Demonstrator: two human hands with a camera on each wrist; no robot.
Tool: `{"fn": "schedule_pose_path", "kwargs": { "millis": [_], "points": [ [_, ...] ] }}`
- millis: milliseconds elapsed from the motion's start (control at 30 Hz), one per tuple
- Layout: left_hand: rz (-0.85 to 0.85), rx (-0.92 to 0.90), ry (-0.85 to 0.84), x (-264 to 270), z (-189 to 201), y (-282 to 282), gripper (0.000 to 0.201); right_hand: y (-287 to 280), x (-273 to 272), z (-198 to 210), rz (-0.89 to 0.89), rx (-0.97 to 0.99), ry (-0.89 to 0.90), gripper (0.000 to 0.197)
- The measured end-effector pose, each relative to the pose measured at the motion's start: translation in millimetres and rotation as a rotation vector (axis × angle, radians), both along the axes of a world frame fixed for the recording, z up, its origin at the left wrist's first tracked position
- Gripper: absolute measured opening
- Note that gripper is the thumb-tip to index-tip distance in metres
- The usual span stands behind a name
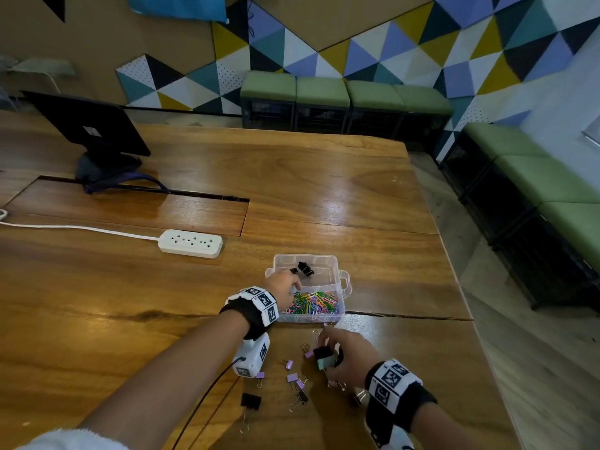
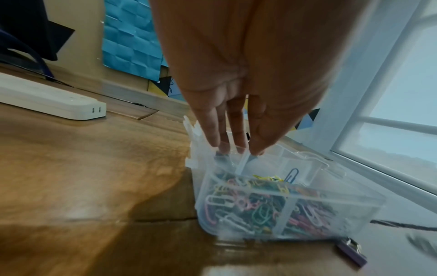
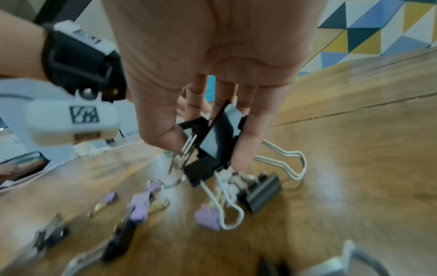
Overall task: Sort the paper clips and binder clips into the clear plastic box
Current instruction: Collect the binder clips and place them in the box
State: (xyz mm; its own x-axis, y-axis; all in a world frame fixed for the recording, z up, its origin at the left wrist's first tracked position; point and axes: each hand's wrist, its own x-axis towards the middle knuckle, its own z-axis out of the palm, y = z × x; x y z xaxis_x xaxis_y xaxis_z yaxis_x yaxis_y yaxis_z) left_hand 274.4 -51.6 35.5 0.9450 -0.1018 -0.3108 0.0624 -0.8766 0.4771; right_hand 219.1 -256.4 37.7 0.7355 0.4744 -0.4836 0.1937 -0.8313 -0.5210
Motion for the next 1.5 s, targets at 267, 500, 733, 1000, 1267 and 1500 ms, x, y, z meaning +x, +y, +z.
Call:
{"fn": "schedule_pose_path", "kwargs": {
  "millis": [267,500,733,1000,1267,1500],
  "points": [
    [-0.051,-0.062,-0.015,-32,-5,9,0.035,12,42,33,-0.209,0.279,-0.035,0.041],
    [-0.133,-0.086,-0.108,-51,0,9,0.039,28,77,23,-0.492,0.38,-0.14,0.036],
    [-0.09,-0.09,-0.161,-87,-1,14,0.027,39,89,12,-0.619,0.361,-0.146,0.021],
    [-0.11,-0.07,-0.256,-123,-9,22,0.027,42,87,10,-0.398,0.333,-0.123,0.02],
    [-0.107,0.053,0.064,-160,-2,29,0.047,21,67,24,-0.325,0.28,-0.185,0.019],
    [-0.072,0.102,0.277,-181,-13,26,0.087,-16,27,19,-0.203,0.094,-0.21,0.018]
  ]
}}
